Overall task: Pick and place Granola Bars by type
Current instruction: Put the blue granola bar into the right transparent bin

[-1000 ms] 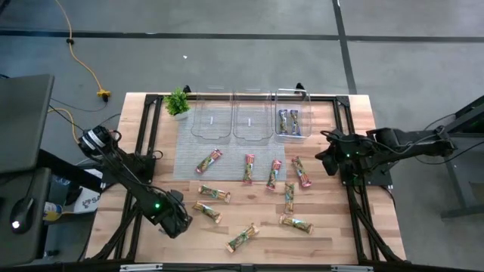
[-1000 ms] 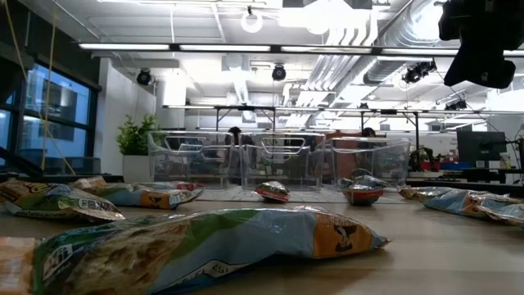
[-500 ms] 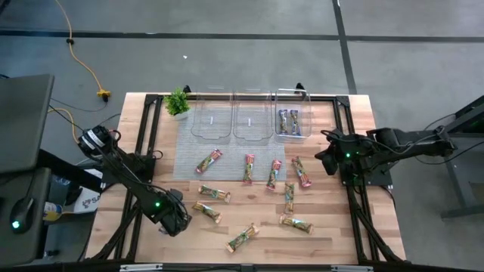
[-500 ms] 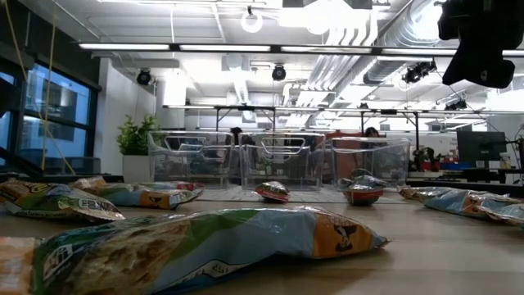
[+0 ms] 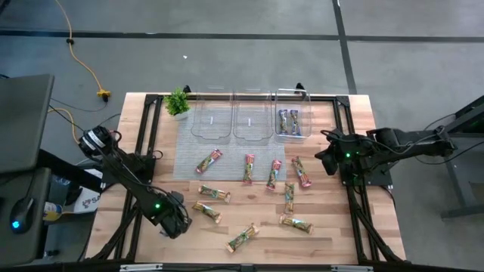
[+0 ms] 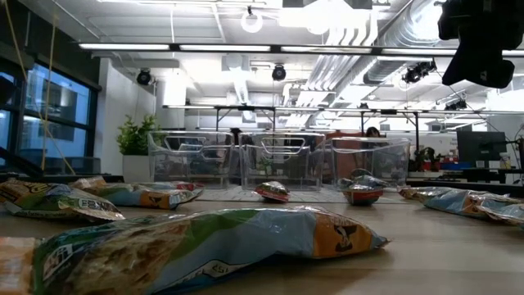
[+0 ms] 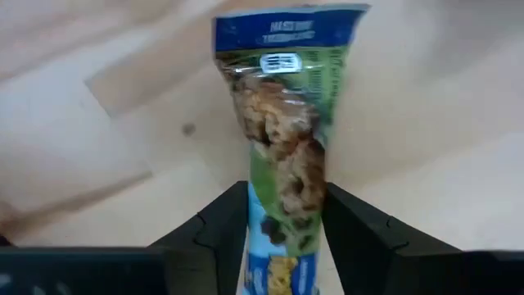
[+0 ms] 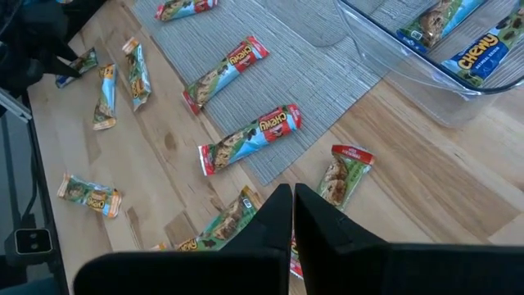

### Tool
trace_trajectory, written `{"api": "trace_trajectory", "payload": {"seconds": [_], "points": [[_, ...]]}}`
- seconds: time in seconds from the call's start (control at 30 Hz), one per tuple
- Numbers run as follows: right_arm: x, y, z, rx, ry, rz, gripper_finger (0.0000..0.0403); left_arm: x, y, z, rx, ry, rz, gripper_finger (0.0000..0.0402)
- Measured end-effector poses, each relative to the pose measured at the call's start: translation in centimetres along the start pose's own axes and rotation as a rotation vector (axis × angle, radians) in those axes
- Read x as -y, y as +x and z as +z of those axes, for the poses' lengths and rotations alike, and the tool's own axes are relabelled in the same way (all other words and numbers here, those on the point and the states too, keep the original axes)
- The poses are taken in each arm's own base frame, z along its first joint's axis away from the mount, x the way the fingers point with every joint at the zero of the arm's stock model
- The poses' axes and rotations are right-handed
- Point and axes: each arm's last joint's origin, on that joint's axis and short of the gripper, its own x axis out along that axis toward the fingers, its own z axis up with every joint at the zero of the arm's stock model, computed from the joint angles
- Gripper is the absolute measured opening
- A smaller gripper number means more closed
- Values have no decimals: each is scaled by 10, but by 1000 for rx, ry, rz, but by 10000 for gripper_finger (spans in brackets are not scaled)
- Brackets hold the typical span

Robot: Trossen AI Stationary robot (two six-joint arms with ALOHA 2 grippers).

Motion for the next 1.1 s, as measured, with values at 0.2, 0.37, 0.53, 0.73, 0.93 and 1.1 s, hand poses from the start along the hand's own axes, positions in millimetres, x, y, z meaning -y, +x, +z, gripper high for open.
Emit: {"api": "trace_trajectory", "payload": {"seconds": [0.2,0.37,0.53,0.73,0.93,1.1], "points": [[0,0,0,0,-1,0,0,-2,-15,0,2,-1,-27,112],[0,0,0,0,-7,0,0,-7,-24,2,21,-1,-40,79],[0,0,0,0,-12,-1,0,-5,-27,1,7,12,-69,66],[0,0,0,-1,-26,0,0,0,-27,0,30,67,-132,79],[0,0,0,-2,-27,-1,0,-5,-27,3,50,18,-75,128],[0,0,0,-6,-28,2,0,-3,-22,3,71,22,-68,178]]}}
